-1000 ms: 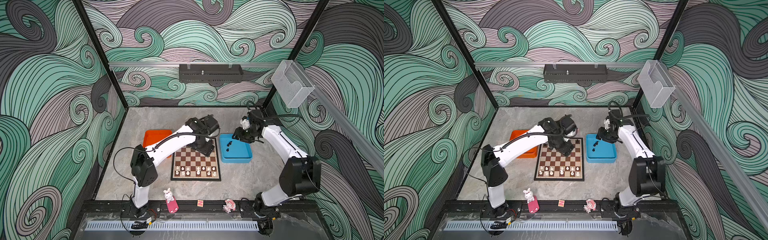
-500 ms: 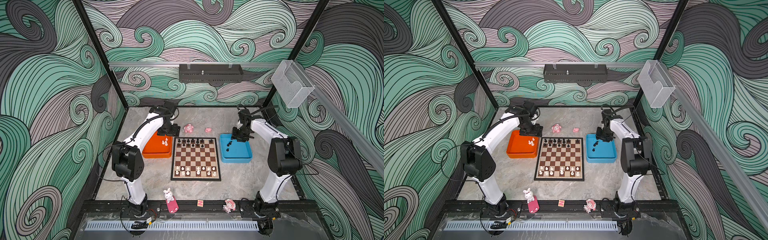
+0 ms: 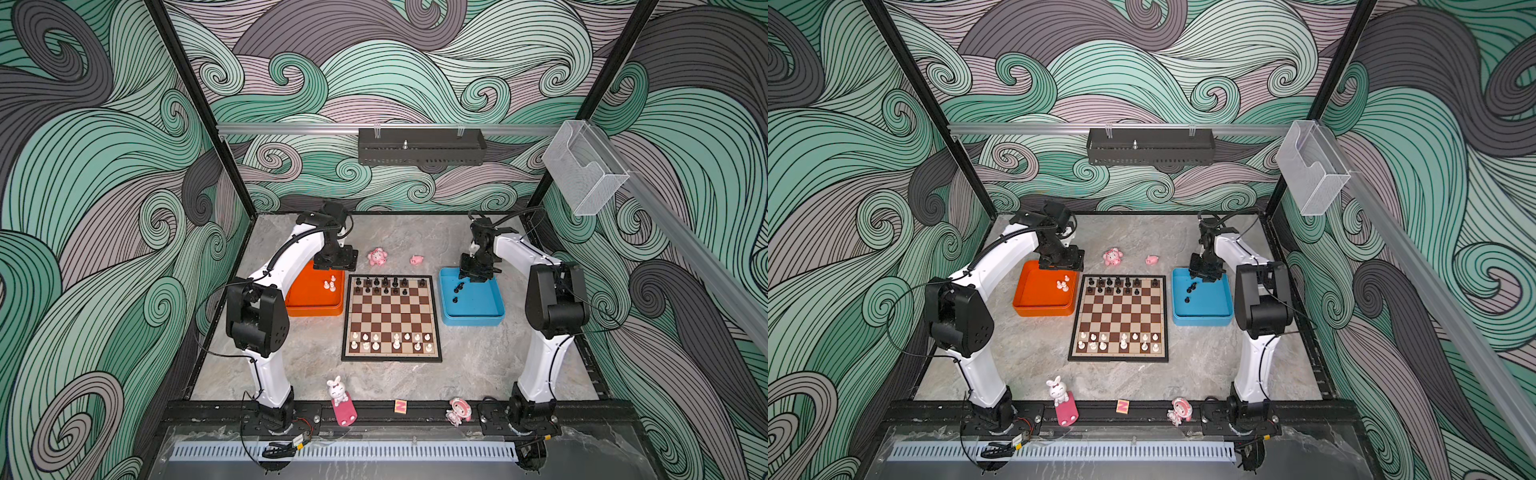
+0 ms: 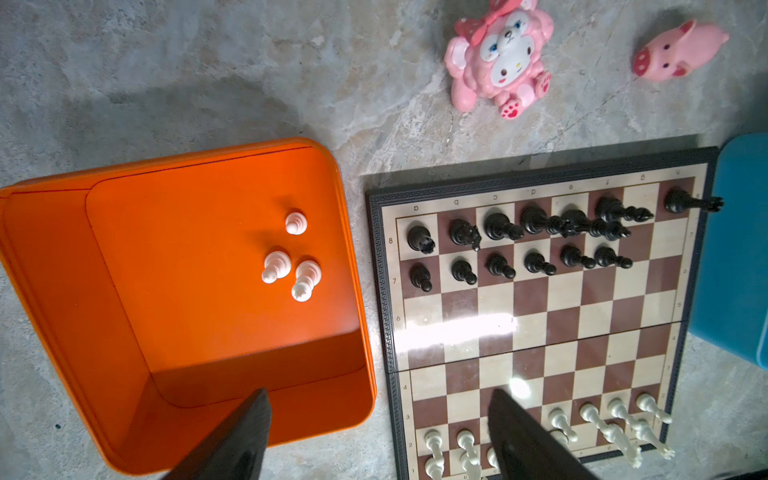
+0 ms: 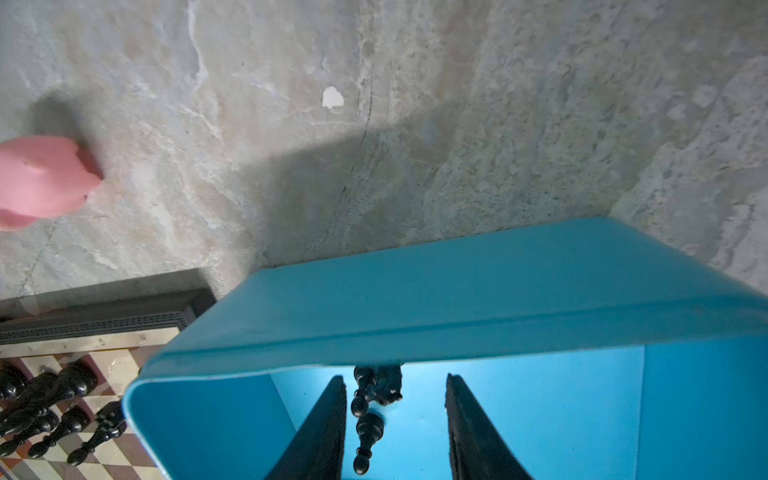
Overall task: Set up the chess pieces on the board
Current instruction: 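Raise the left gripper over the orange bin while the right moves over the blue bin, then lower the open right gripper into the blue bin toward a black piece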
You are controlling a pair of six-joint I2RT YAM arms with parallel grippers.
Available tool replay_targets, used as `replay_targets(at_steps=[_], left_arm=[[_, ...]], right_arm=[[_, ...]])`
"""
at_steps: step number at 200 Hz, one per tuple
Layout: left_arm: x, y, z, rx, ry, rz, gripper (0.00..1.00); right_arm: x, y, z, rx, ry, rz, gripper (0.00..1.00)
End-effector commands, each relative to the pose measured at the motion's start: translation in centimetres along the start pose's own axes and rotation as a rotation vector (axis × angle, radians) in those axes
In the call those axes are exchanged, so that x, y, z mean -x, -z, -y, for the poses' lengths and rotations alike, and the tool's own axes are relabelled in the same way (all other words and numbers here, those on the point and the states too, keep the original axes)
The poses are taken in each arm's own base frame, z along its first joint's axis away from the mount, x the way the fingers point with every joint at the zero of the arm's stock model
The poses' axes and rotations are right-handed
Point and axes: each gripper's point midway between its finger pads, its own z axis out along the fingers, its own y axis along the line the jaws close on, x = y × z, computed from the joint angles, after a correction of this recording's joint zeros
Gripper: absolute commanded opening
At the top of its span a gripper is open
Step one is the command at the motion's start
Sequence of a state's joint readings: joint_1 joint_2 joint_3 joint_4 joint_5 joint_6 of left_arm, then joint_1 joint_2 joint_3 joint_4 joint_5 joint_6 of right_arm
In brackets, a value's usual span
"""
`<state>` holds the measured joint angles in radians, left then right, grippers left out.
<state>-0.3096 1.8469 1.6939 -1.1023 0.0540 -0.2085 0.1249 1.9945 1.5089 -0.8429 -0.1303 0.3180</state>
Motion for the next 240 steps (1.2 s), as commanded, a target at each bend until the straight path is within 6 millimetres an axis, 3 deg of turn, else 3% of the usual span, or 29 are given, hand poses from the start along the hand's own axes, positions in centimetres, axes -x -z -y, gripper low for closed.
replay_targets(at_steps=[1,63,131,153,170,210,240], left_arm=[[0.2,-0.3,-0.2,-0.009,-0.002,-0.006,0.85],[-0.1,-0.4,0.0,-0.02,-0.003,-0.006,0.85],[-0.4,-0.4,0.2,-0.035,-0.003,-0.008,0.85],[-0.5,-0.3,0.1,-0.034,-0.005,-0.006,0.85],[-0.5,-0.5,0.1,-0.033,-0.006,-0.01,0.85],[-0.5,-0.6,0.1,-0.034,-0.004,-0.014,0.85],[-0.6,-0.7,0.1,-0.033,-0.005,-0.015,0.85]], right_arm=[[0.4,0.7,-0.2,0.002,0.076,0.005,0.42],[0.2,2.2,-1.5,0.117,0.366,0.018,0.5],[-0.8,1.1,-2.2,0.196,0.608,-0.001,0.51],[-0.8,0.2,-1.4,0.152,0.56,-0.023,0.47],[-0.2,-0.2,-0.1,0.075,0.398,-0.022,0.41],[-0.7,0.0,0.2,0.063,0.005,-0.015,0.43],[-1.1,0.1,0.3,0.049,-0.113,-0.015,0.45]])
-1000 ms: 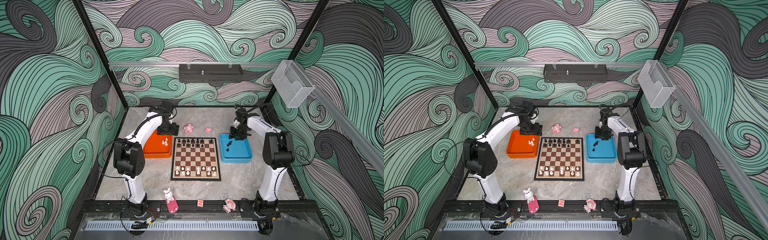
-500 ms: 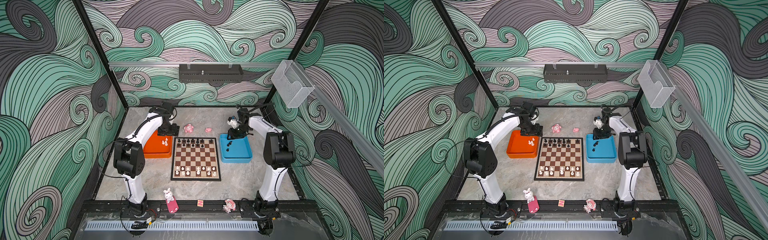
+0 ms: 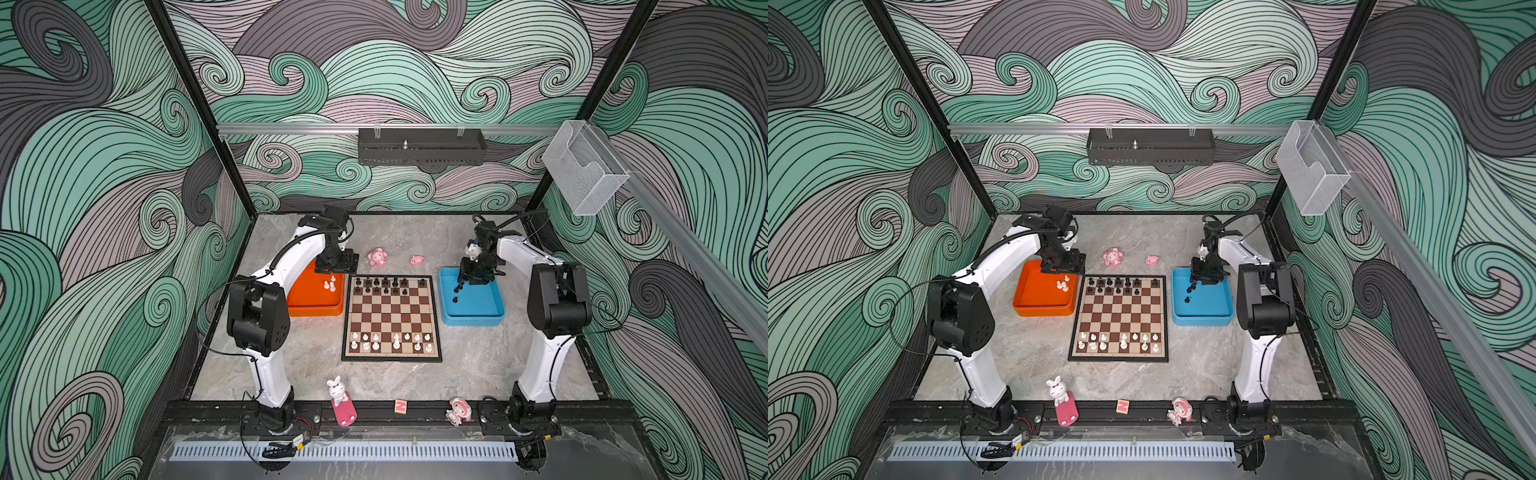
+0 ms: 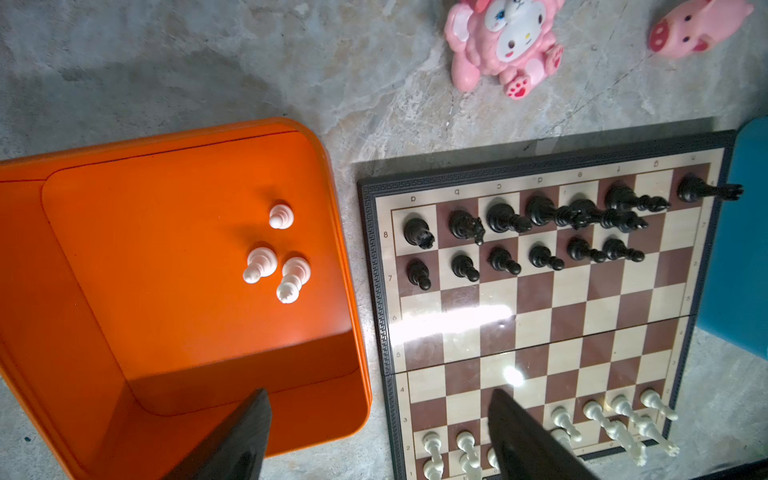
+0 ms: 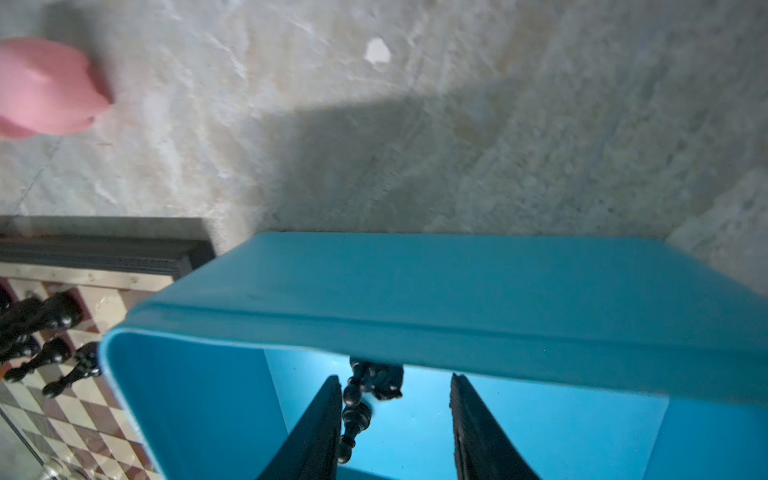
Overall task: Set up the chess pieces on the board
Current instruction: 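Lower the open right gripper into the blue bin toward a black piece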
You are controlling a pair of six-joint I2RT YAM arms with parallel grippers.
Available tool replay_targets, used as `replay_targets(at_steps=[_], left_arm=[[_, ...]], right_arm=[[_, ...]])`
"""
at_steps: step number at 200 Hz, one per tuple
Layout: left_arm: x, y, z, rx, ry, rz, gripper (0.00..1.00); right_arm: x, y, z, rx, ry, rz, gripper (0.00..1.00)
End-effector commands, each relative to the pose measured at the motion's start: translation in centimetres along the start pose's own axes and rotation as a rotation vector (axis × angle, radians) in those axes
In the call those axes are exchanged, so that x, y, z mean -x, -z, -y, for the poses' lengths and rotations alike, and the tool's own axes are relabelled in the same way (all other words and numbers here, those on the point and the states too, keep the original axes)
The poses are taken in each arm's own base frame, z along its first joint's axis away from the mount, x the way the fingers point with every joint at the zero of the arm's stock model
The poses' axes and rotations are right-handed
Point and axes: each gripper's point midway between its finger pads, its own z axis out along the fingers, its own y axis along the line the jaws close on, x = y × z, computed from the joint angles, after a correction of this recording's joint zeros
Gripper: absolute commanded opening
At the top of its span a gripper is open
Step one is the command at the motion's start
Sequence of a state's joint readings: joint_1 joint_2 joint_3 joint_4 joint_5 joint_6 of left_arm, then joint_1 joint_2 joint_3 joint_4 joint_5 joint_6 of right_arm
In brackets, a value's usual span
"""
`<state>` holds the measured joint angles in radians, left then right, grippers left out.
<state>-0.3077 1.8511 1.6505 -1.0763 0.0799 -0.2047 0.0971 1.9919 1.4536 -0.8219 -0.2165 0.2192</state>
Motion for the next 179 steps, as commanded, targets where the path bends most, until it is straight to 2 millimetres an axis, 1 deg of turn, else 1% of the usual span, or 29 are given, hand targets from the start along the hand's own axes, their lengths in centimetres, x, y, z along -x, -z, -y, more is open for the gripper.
replay_targets(at_steps=[1,27,70,127,179], left_arm=[[0.1,0.5,0.0,-0.012,-0.006,0.013,0.85],[0.1,0.4,-0.1,-0.01,-0.007,0.012,0.85],[0.0,0.2,-0.2,-0.008,-0.011,0.014,0.85],[0.0,-0.2,-0.4,-0.005,-0.016,0.018,0.85],[-0.2,-0.9,-0.3,-0.016,-0.015,0.008,0.85]], right_arm=[[0.1,1.0,0.0,-0.022,-0.182,0.039,0.45],[0.0,1.3,0.0,-0.02,-0.24,0.045,0.42],[0.5,1.6,-0.3,-0.005,-0.295,0.066,0.41],[1.0,1.3,-1.0,0.022,-0.348,0.058,0.36],[0.8,0.5,-1.1,0.016,-0.363,0.031,0.31]])
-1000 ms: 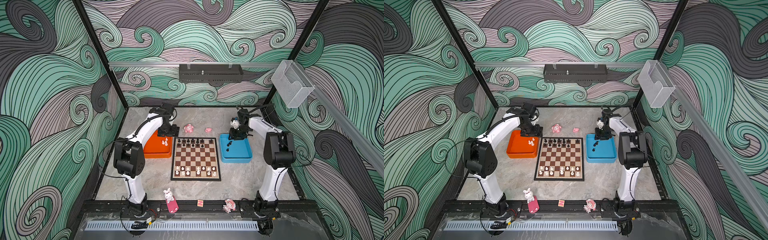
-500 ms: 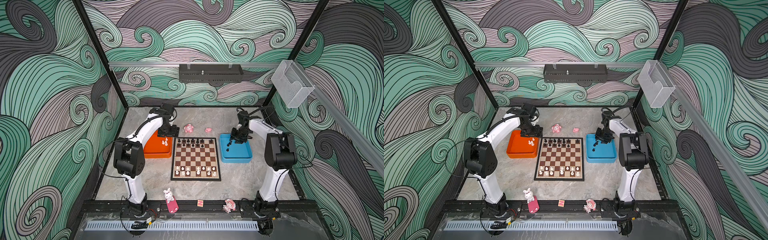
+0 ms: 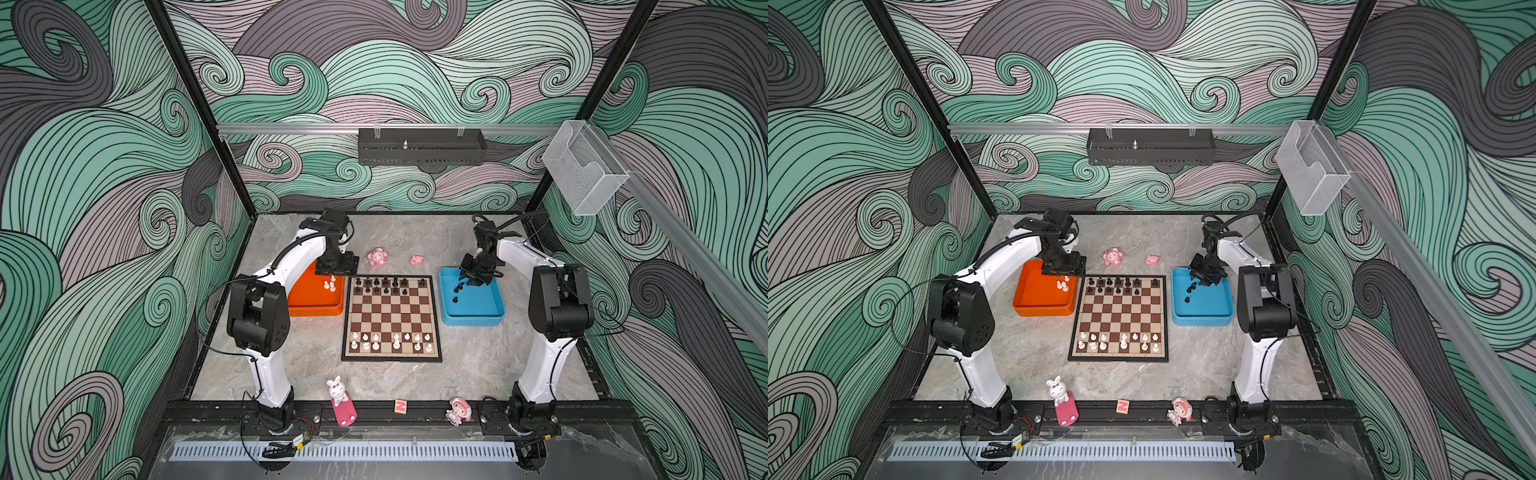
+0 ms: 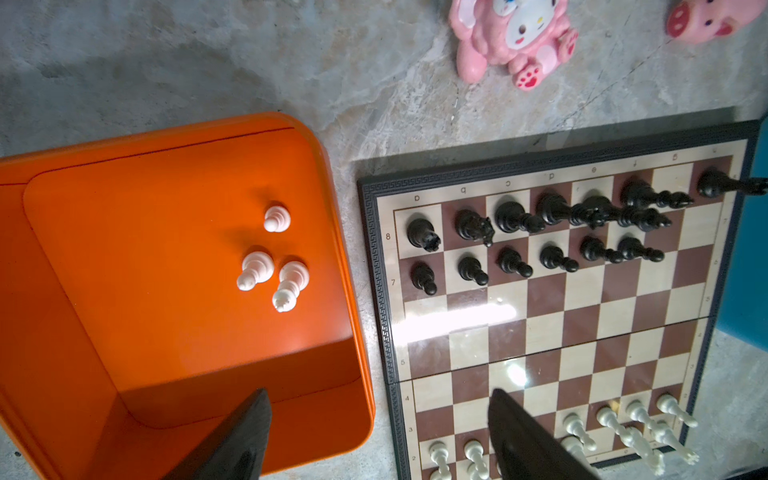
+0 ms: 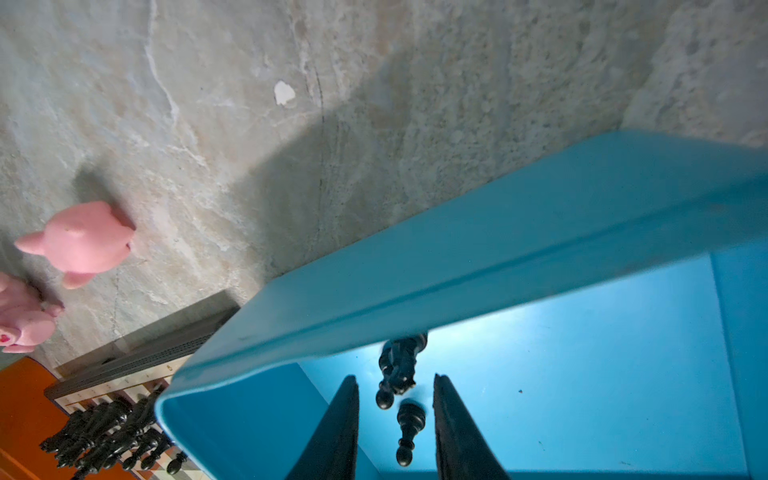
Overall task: Set up the chess pieces on the board
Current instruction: 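Lower the open right gripper into the blue bin toward a black piece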
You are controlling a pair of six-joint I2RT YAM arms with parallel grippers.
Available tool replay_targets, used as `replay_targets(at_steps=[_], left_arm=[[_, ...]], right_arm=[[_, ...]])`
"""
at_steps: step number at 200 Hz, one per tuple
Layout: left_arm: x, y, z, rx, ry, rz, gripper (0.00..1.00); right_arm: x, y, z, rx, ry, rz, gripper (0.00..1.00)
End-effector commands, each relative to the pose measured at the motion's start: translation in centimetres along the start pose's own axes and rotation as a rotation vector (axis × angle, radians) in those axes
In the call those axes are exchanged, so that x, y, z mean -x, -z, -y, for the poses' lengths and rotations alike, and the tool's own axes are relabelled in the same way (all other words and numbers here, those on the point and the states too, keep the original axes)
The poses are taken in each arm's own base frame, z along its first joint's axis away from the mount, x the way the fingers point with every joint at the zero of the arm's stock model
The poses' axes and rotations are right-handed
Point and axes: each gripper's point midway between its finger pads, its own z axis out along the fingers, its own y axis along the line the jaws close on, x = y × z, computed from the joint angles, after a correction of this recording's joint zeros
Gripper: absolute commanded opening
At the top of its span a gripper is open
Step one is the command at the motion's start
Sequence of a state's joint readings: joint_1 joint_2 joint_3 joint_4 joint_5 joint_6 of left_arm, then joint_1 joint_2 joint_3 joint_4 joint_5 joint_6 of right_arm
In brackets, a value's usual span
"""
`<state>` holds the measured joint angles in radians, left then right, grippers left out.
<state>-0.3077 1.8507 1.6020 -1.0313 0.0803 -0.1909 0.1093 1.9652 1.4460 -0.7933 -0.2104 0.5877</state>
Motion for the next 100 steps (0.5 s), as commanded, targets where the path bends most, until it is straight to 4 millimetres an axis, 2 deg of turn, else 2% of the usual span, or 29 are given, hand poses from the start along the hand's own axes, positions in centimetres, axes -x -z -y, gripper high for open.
replay_targets(at_steps=[1,100], left_arm=[[0.1,0.3,-0.2,-0.016,-0.002,0.012,0.85],[-0.1,0.2,-0.2,-0.035,0.006,0.012,0.85]], right_arm=[[0.1,-0.3,-0.4,-0.001,-0.016,-0.012,0.31],[-0.3,-1.5,0.3,-0.038,-0.022,-0.041,0.27]])
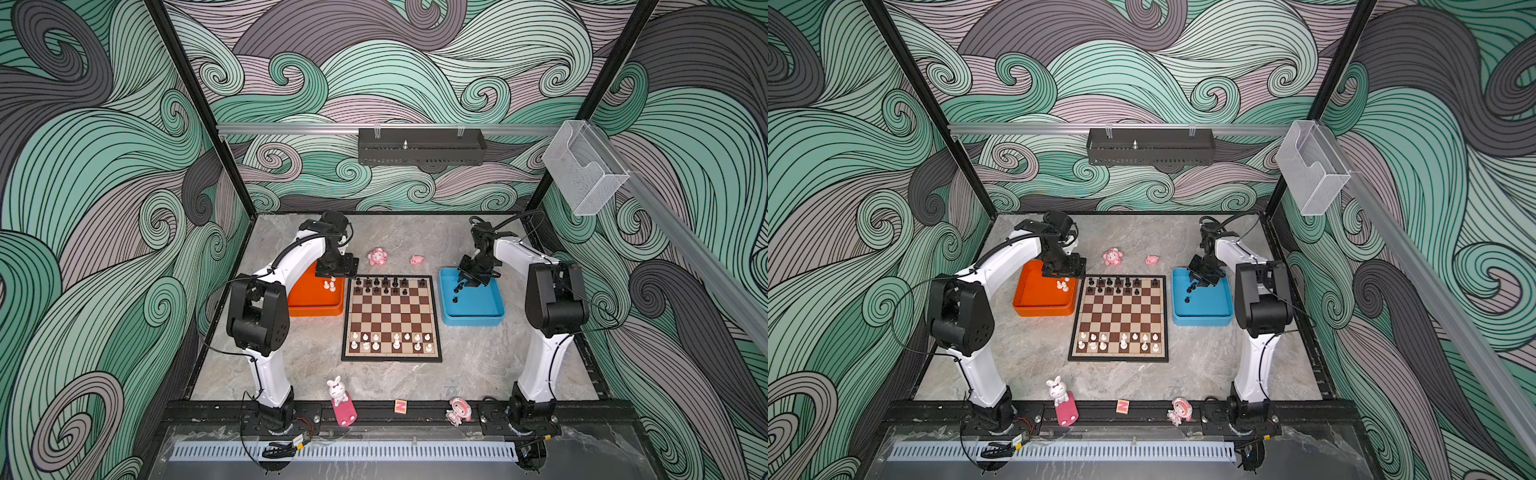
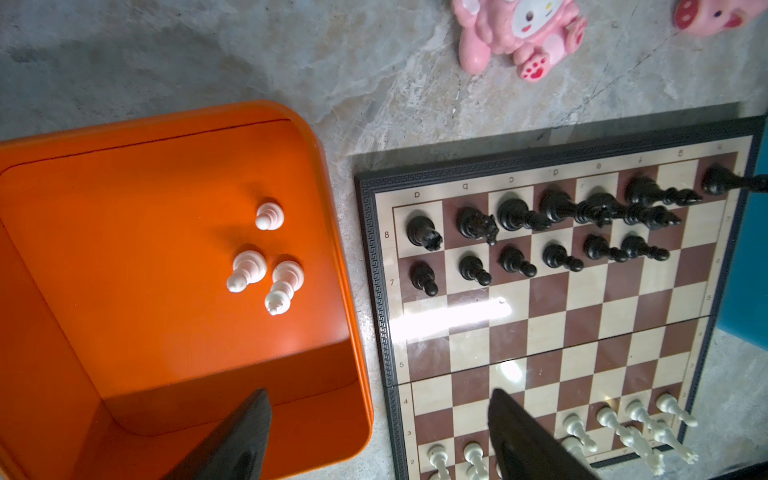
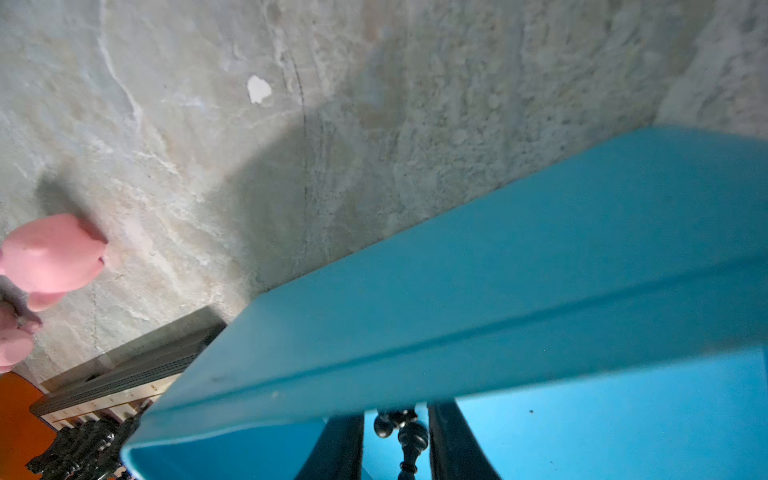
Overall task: Set up the chess pieces on the board
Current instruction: 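Lower the open right gripper into the blue bin toward a black piece, then close the right gripper on the black piece and lift it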
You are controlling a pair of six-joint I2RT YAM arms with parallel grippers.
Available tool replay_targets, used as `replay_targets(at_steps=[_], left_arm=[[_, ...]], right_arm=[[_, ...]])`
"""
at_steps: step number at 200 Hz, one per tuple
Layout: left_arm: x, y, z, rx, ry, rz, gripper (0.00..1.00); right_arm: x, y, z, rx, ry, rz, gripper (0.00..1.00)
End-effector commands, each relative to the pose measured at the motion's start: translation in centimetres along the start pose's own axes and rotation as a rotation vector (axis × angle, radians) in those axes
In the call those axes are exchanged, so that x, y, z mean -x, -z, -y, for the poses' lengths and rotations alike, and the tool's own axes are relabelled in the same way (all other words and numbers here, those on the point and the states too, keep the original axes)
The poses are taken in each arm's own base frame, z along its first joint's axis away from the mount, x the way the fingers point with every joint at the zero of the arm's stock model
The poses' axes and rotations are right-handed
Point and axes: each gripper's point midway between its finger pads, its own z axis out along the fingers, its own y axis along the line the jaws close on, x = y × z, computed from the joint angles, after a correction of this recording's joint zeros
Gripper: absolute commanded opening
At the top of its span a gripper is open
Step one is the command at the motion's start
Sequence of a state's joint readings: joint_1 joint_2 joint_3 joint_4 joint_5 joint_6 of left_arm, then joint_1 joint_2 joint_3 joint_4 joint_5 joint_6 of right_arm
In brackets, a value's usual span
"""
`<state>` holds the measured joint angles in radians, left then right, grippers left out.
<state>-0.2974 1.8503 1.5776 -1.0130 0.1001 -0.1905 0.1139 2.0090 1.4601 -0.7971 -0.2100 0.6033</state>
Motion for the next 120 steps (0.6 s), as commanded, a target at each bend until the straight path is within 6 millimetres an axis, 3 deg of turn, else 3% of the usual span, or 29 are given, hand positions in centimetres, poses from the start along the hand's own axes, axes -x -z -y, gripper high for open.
replay_targets(at_steps=[1,120], left_arm=[[0.14,0.72,0.01,-0.018,-0.004,0.019,0.85],[0.11,0.54,-0.13,-0.02,0.0,0.019,0.85]], right_arm=[[-0.19,-0.23,0.09,-0.019,-0.004,-0.013,0.27],[-0.01,-0.03,0.05,-0.034,0.026,-0.007,0.07]])
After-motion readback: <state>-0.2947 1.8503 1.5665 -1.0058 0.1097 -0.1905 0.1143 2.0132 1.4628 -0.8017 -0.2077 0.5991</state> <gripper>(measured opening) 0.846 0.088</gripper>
